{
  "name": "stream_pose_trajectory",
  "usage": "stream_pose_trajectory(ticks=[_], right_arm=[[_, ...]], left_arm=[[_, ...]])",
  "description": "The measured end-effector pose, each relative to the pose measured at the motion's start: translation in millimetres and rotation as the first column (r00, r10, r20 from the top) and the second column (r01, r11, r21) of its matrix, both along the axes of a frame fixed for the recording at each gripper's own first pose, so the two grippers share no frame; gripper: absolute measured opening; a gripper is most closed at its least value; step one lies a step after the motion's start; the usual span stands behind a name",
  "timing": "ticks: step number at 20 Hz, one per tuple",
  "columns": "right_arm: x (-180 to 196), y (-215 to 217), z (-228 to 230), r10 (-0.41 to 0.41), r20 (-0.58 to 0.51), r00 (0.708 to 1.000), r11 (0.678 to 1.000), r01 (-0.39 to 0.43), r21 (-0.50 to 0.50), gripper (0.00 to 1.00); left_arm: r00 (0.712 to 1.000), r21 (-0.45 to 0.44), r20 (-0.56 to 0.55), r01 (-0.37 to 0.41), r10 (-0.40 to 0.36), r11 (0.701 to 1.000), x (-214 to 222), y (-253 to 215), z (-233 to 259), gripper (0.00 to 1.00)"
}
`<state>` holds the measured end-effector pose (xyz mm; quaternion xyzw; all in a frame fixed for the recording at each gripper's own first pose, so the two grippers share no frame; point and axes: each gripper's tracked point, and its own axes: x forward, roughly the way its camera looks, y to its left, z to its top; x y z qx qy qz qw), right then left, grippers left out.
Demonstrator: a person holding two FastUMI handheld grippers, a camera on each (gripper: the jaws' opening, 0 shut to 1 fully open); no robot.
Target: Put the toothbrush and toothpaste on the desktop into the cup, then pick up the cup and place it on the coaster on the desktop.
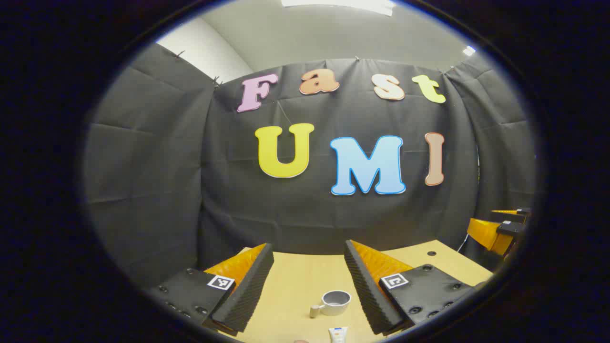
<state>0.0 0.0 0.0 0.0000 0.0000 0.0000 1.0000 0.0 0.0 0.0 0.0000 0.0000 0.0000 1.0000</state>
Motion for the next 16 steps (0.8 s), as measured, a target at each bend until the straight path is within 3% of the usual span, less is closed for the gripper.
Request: stream_pose_trajectory(ticks=[5, 16], right_arm=[[6.3, -0.6, -1.2, 0.0, -0.012, 1.0, 1.0, 0.0, 0.0, 0.92], [13.5, 6.8, -6.8, 0.026, -0.03, 0.999, 0.999, -0.027, -0.028, 0.92]], left_arm=[[1.0, -0.01, -0.002, 0.028, -0.028, 1.0, 6.6, -11.6, 1.3, 0.99], [1.0, 0.003, -0.019, -0.013, 0.013, 1.0, 18.8, -8.8, -1.9, 1.0]])
